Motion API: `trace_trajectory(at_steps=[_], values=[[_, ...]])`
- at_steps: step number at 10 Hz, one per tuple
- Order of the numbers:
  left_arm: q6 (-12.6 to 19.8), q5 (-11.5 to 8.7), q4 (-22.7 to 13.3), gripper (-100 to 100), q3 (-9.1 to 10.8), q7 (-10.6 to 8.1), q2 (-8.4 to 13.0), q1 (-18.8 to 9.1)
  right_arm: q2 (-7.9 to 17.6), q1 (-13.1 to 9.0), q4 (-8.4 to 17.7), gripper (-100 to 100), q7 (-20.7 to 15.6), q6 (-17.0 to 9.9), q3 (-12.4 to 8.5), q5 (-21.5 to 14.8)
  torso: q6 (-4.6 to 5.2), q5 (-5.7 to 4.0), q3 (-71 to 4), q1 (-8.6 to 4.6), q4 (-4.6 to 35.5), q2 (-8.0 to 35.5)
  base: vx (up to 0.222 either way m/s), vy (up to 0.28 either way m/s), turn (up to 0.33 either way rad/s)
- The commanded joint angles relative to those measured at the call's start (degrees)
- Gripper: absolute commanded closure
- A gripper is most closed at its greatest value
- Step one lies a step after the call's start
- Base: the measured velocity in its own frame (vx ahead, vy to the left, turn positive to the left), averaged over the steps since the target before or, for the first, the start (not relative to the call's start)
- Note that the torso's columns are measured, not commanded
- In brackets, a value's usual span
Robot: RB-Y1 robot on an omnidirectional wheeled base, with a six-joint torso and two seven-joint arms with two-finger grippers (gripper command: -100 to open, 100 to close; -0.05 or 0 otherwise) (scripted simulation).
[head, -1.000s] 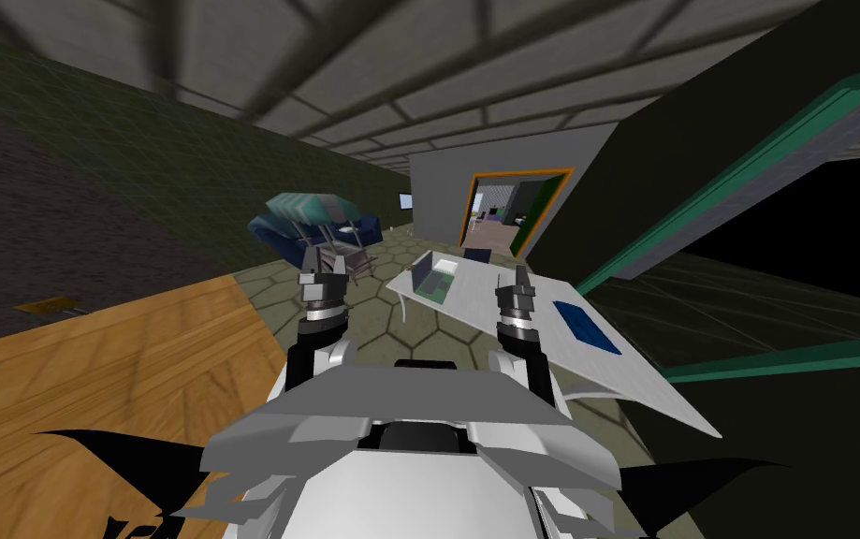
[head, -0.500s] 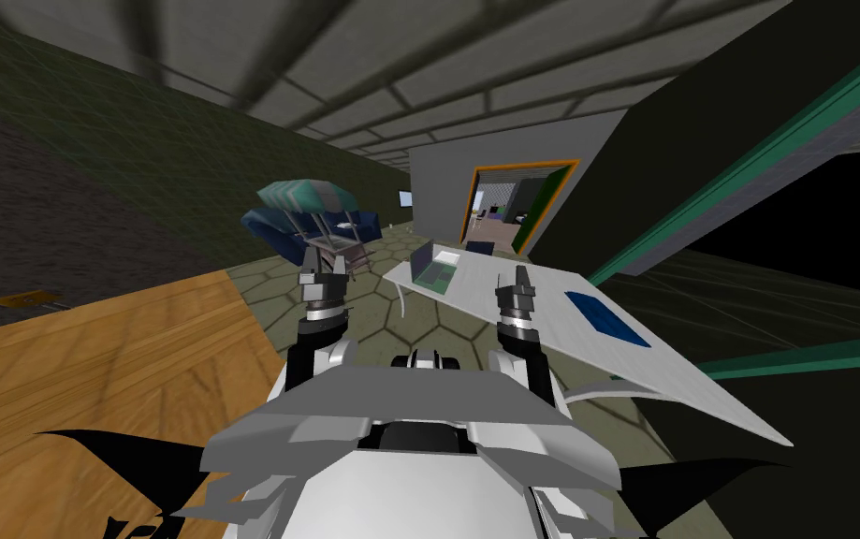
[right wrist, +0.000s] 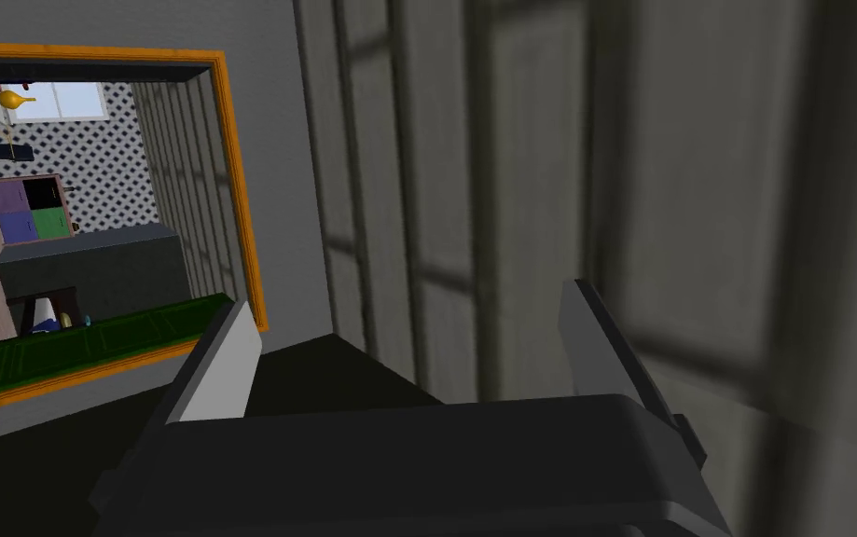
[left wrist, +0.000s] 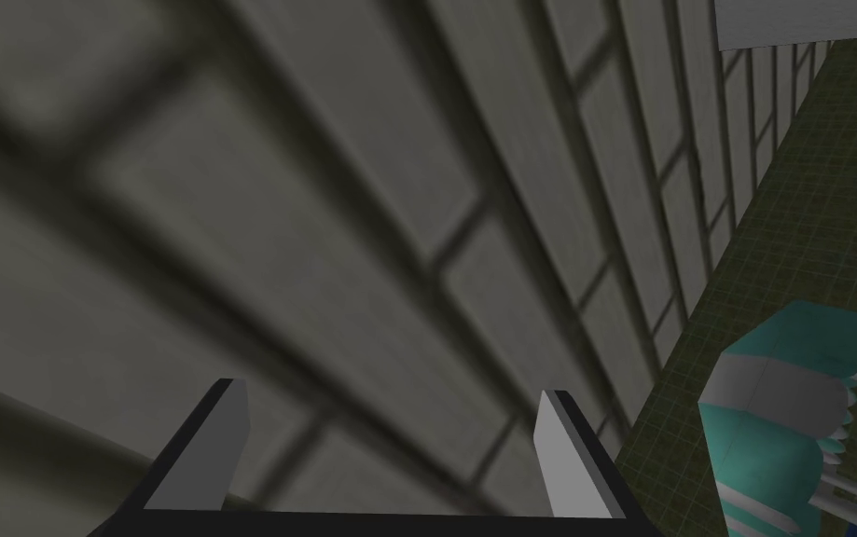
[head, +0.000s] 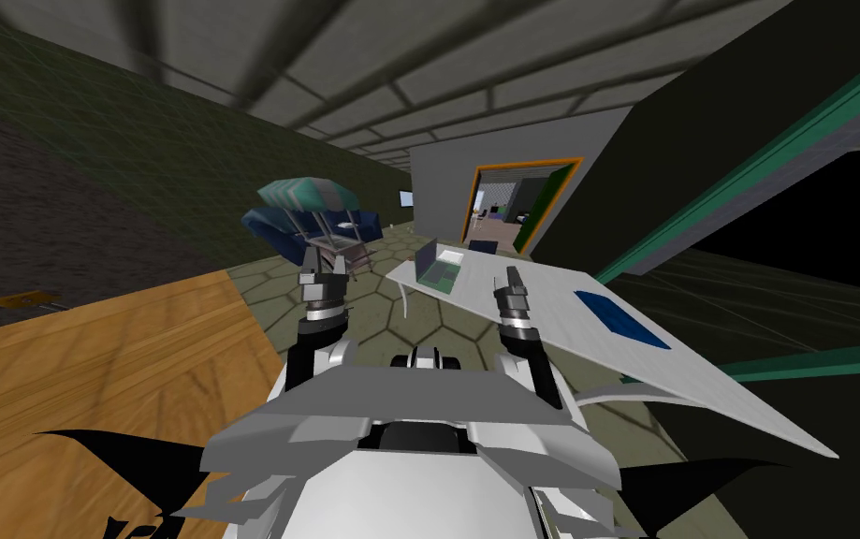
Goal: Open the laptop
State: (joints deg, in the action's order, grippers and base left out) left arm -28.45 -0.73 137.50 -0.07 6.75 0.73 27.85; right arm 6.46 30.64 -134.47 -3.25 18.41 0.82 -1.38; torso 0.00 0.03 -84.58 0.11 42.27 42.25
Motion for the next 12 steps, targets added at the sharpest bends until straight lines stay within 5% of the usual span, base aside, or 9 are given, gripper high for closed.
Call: trace_trajectory(at_steps=[1, 12], values=[[0.00, 0.00, 0.00, 0, 0.00, 0.00, 0.00, 0.00, 2.82, 0.18, 1.31, -100, -2.28, -1.30, -0.99, -2.42, 0.00, -0.03, -0.01, -0.09, 0.00, -0.02, 0.050, 0.116, 0.000], [0.00, 0.00, 0.00, 0, -0.01, 0.00, -0.01, 0.00, 9.64, 0.40, 7.23, -100, -15.61, -10.87, -7.29, -17.11, 0.00, -0.01, 0.02, -0.05, 0.02, 0.05, 0.083, 0.188, 0.001]])
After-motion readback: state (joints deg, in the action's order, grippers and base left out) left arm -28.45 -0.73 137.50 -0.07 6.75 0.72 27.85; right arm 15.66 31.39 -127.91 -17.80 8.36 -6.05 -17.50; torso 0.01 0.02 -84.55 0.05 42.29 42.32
